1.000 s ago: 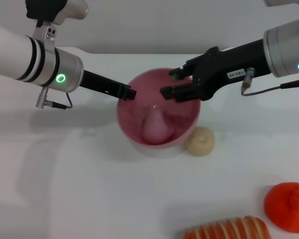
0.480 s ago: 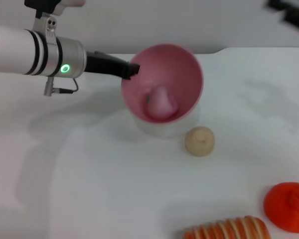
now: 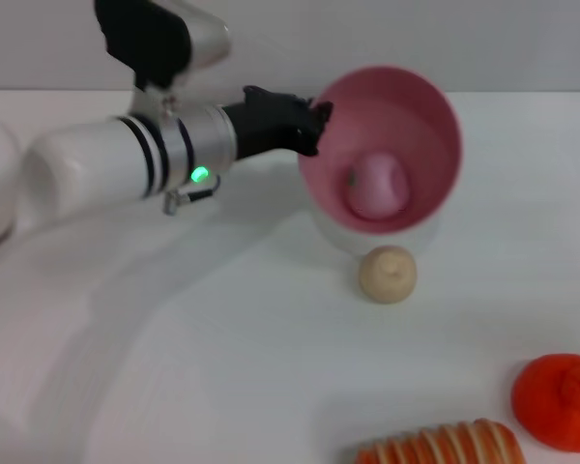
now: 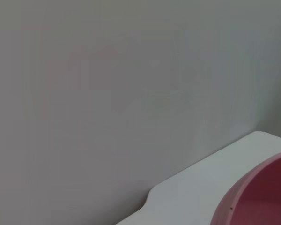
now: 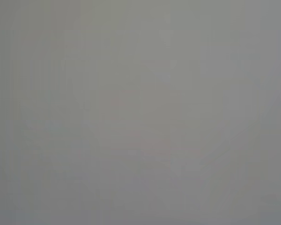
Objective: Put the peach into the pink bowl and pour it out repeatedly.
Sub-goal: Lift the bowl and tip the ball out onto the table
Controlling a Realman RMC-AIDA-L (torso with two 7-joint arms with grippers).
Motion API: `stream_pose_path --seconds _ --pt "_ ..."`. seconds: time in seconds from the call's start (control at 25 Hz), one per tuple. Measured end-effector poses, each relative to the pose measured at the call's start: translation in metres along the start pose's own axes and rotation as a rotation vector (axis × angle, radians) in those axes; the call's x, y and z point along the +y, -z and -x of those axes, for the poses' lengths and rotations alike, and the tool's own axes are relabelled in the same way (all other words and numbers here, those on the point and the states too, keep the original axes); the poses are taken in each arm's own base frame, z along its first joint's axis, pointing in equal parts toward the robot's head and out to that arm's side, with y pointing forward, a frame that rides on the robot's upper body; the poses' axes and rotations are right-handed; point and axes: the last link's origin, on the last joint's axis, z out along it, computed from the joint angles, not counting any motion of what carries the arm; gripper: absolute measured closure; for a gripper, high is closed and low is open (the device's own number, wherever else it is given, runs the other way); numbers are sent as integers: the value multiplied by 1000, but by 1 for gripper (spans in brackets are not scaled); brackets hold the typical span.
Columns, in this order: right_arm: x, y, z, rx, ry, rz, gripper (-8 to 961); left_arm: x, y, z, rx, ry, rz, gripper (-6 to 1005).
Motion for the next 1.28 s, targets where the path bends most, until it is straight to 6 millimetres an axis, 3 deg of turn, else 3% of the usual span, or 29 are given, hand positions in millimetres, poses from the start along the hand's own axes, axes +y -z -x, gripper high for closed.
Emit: stream_pose_path --seconds 0.28,0.72,1.28 --pt "-27 25 11 -9 30 -141 452 29 -4 10 45 -74 -61 955" --pt "-42 33 10 19 28 -202 452 73 -4 13 91 -255 -172 955" --pt "-41 32 9 20 13 -201 451 91 14 16 279 -360 -335 955"
